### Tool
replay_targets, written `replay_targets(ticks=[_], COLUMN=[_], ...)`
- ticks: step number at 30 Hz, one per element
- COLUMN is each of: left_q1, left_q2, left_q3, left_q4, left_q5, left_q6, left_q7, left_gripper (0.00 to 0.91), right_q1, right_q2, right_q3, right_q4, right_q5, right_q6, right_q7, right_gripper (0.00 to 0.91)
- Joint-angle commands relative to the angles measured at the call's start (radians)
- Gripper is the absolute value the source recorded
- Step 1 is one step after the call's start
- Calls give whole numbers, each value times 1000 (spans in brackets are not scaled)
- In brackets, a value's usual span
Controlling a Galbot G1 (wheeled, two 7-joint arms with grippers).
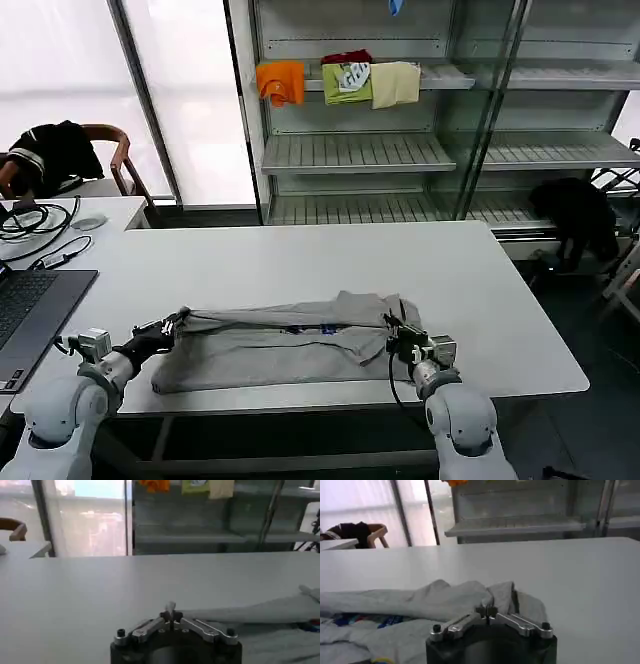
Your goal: Fold and organize the clothes.
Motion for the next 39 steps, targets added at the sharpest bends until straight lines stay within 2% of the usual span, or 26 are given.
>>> replay_targets(ticks=[1, 6, 7, 8, 9, 10, 14, 17, 20, 22, 24, 26, 29, 36, 37, 38, 39], left_q1=[35, 31, 29, 28, 26, 26, 28, 30, 38, 48, 72, 98, 151, 173, 174, 175, 175], left_q2=[8, 9, 8, 6, 3, 1, -8, -20, -46, -79, -125, -152, -179, -211, -212, -212, -212], left_q3=[-6, 3, 6, 7, 10, 11, 11, 2, -14, -25, -33, -26, -6, -7, -6, -7, -7], left_q4=[-35, -8, -4, 0, 3, 4, 3, -5, -32, -61, -92, -111, -121, -90, -84, -81, -78], left_q5=[35, 92, 103, 113, 146, 163, 180, 171, 128, 80, 56, 54, 67, 13, 12, 12, 12], left_q6=[-5, -18, -18, -19, -21, -21, -23, -23, -29, -35, -50, -88, -125, -139, -144, -144, -146], left_q7=[14, 12, 8, 7, 5, -2, -15, -29, -76, -152, -225, -264, -296, -338, -338, -339, -339], left_gripper=[10, 10, 20, 282, 685, 907, 907, 907, 907, 907, 907, 907, 907, 897, 877, 776, 544], right_q1=[-15, -16, -16, -16, -16, -16, -17, -19, -22, -17, 1, 28, 70, 120, 119, 118, 116], right_q2=[-4, -5, -4, -3, -2, -1, 1, 2, 6, 12, 19, 20, 16, 20, 24, 26, 28], right_q3=[-1, 0, -1, -2, -4, -5, -8, 0, 22, 39, 51, 54, 57, 44, 42, 39, 36], right_q4=[12, 4, 2, 1, 1, 0, 4, 18, 47, 59, 74, 96, 120, 116, 111, 107, 103], right_q5=[-20, -52, -65, -72, -85, -110, -166, -159, -43, 67, 139, 187, 187, 165, 162, 159, 156], right_q6=[-1, -1, 0, -1, -1, 0, 1, 2, 52, 165, 250, 303, 322, 287, 284, 281, 279], right_q7=[-7, -10, -10, -7, -3, -2, 8, 18, 52, 81, 119, 158, 172, 174, 173, 172, 170], right_gripper=[0, 0, 131, 907, 907, 907, 907, 907, 907, 907, 907, 907, 907, 907, 907, 907, 907])
